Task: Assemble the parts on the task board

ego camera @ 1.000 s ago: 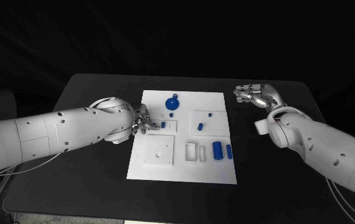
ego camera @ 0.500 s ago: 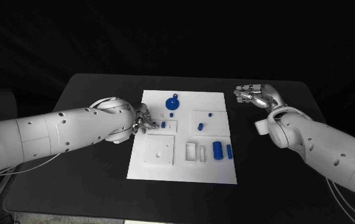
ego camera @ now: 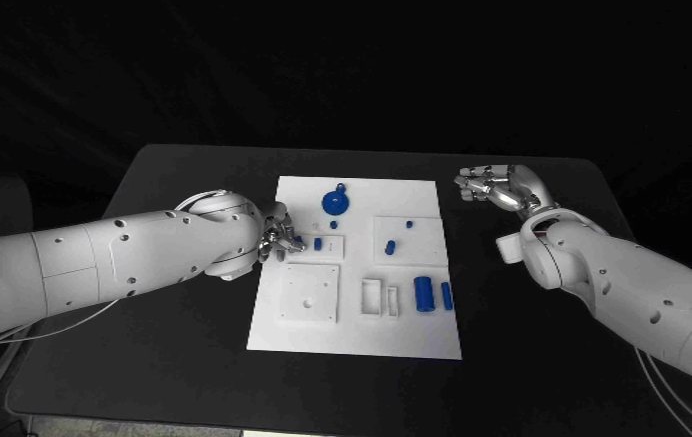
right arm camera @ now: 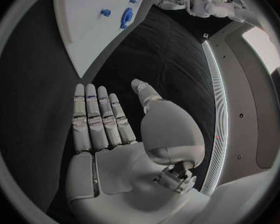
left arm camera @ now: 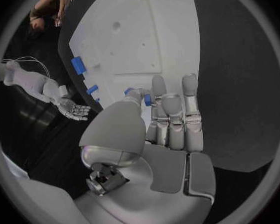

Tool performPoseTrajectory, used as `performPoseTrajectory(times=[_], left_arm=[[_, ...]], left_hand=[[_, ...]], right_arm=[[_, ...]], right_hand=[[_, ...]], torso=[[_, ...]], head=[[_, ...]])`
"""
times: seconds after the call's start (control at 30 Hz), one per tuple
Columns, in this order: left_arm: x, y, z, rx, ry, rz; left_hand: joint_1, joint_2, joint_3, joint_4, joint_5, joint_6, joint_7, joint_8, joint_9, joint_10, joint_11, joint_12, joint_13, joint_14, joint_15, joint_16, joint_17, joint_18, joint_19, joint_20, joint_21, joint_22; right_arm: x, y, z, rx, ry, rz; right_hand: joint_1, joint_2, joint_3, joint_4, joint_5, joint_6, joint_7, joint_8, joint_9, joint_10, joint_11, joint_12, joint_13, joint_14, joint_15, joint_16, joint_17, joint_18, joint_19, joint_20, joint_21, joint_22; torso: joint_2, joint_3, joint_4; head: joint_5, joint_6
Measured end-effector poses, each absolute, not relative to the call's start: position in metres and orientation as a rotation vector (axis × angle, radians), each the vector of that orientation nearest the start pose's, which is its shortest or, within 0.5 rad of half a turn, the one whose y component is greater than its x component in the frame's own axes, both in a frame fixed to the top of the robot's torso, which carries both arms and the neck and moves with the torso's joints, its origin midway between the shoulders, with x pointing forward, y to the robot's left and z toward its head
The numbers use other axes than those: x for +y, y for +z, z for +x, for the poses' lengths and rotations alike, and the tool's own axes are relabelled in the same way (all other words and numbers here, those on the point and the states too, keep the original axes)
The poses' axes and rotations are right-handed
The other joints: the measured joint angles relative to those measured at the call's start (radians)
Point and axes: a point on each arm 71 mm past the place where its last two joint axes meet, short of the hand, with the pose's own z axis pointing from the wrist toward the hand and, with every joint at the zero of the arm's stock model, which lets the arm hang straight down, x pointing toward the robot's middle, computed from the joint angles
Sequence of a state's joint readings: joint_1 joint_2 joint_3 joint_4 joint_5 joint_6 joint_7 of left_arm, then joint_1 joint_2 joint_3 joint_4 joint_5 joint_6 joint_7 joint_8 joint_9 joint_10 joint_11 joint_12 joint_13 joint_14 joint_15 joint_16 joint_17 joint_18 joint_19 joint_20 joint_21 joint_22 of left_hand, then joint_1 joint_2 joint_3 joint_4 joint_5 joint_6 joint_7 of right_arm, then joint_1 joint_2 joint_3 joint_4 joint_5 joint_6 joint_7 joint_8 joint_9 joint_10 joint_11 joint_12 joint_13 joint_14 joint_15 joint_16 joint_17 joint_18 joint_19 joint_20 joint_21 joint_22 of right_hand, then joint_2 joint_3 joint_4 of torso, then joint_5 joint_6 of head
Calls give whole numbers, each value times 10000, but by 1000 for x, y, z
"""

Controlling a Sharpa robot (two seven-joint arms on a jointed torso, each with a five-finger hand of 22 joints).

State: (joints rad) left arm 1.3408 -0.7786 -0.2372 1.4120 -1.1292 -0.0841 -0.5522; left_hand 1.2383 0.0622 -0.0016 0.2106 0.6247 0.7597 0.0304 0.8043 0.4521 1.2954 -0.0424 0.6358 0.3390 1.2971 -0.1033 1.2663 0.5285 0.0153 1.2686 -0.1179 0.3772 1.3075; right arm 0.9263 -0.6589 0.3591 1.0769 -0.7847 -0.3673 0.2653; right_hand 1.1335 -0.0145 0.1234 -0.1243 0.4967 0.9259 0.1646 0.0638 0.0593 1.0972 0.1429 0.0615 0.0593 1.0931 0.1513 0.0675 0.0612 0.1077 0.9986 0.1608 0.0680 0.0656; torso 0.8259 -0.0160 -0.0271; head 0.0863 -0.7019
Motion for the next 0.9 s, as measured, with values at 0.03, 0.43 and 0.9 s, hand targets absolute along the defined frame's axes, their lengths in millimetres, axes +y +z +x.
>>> performPoseTrajectory(times=[0.03,0.43,0.9], left_arm=[[235,-221,504,21345,-1991,-2281],[236,-221,504,21357,-2045,-2356],[238,-221,503,21350,-2174,-2487]], left_hand=[[-33,-33,12,-12,1,-13,12,0,1,0,0,0,-1,0,0,0,0,0,0,0,0,0],[-293,-293,-406,2,-525,-30,30,-2,2,0,0,0,-1,0,0,0,-11,0,0,0,-41,-1],[-360,-359,-789,540,-586,-45,49,-117,2,-36,36,0,0,-38,37,-42,-49,1,36,36,-80,-2]], right_arm=[[-269,-226,547,13755,10336,7312],[-269,-226,547,13757,10342,7315],[-269,-226,547,13757,10336,7320]], right_hand=[[0,0,0,0,0,0,0,0,0,0,0,0,0,0,0,0,0,0,0,0,0,0],[0,0,0,0,0,0,0,0,0,0,0,0,0,0,0,0,0,1,0,0,0,0],[-40,40,0,0,67,0,0,0,0,0,0,0,0,0,0,0,0,0,0,0,0,0]], torso=[[-1,0,0],[-3,-8,3],[-2,-7,4]], head=[[0,2],[1,4],[17,-1]])
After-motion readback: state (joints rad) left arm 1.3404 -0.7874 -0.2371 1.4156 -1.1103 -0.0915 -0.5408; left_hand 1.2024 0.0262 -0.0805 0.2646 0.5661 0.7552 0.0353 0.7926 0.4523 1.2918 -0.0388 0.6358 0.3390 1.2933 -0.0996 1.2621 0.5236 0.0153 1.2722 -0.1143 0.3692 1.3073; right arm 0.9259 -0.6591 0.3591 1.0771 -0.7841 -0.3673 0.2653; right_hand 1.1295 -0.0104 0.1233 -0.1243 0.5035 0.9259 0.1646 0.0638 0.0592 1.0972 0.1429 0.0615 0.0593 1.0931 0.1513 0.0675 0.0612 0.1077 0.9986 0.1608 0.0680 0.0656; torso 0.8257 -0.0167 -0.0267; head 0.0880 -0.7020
